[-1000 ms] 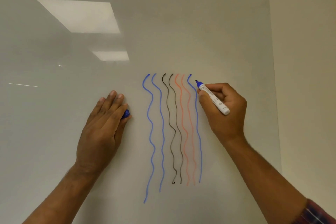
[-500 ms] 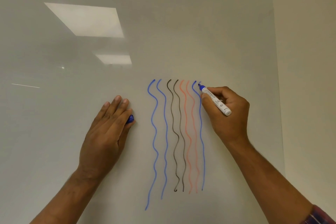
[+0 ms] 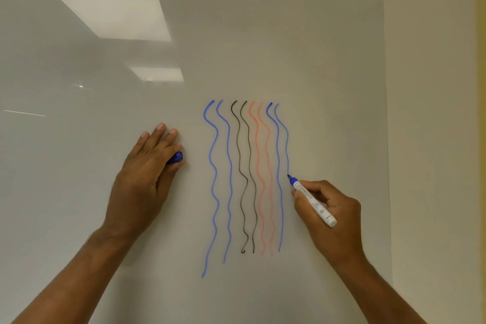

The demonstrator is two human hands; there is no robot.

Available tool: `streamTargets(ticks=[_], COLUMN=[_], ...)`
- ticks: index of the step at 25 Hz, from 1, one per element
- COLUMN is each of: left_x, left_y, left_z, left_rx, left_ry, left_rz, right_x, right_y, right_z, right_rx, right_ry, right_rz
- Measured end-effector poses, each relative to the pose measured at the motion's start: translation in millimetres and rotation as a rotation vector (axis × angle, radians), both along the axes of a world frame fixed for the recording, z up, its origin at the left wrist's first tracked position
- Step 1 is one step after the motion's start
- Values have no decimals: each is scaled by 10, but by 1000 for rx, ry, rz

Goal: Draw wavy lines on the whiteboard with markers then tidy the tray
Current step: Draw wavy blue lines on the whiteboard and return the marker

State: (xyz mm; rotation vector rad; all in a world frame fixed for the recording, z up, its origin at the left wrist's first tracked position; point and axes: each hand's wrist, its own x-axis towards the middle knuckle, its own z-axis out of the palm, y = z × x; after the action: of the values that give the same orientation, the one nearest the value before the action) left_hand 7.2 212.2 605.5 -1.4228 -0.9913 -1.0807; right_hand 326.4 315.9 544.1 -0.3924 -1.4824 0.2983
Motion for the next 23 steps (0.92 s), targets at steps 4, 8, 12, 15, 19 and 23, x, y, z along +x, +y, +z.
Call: streamTargets(ticks=[4,8,12,15,19,23], left_x=[170,474,863,1161,1491,1735], left_y=[-137,-304,-458,-540,-550,-551], left_z=[-80,-341,-598,-809,-1150,-1442], left_rx=[-38,-83,-176,-272,-401,-498], left_ry=[-73,-236,-364,-480,-823,-1172], left_rz=[-55,-200,-429,-592,-806,-977], right_x=[66,69,50,24,74,93], right_y=[-74,-129,-152,-208,-300,-591], right_z=[-459,-849,-1034,-1106,-1088,-1168], right_rx=[-119,-139,-191,-212,-358,-397], right_ry=[0,-76,-57,-57,76,143], right_rz=[27,8,-55,-24,135,283])
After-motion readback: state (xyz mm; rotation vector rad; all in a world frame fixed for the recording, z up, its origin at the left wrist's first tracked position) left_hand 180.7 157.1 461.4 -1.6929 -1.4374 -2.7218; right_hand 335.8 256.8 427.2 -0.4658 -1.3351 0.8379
